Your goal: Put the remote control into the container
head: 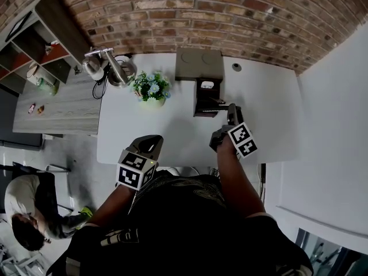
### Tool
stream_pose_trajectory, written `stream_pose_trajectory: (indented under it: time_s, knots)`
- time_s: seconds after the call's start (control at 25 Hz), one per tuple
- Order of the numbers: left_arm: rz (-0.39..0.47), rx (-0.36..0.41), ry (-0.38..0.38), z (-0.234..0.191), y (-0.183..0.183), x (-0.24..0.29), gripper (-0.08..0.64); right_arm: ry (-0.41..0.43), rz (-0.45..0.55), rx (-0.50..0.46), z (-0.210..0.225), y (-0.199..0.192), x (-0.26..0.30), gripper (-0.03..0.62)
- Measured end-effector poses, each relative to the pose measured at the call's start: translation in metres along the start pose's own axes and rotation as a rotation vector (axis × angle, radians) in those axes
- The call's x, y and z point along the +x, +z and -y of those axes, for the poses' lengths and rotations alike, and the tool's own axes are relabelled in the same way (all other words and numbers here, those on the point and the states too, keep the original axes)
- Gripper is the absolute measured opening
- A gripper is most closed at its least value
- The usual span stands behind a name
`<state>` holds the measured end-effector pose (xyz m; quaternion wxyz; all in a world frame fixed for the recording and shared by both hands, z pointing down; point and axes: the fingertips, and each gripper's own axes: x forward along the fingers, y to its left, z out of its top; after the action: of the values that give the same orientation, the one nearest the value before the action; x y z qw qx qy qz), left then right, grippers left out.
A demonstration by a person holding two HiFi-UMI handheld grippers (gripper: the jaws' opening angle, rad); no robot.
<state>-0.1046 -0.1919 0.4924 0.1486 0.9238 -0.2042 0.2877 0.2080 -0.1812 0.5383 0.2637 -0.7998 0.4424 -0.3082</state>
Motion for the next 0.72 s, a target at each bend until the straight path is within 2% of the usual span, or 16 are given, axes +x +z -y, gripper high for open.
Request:
stream_pose_trajectory:
  time_s: [0.28, 0.56, 0.72]
  knots:
    - [0.028, -0.018, -0.012, 0.006, 0.005, 0.003, 0.005, 0.005, -0.079, -0.258, -0.02, -0.017, -0.003, 0.212]
    - [0.041, -0.028, -0.023, 0.012, 0.004, 0.006, 0.005, 0.044, -0.17, -0.364, -0.021, -0.031, -0.005, 0.213]
    - [0.053, -0.032, -0.031, 0.015, 0.006, 0.007, 0.005, 0.047, -0.215, -0.529, -0.029, -0.037, -0.009, 0.213]
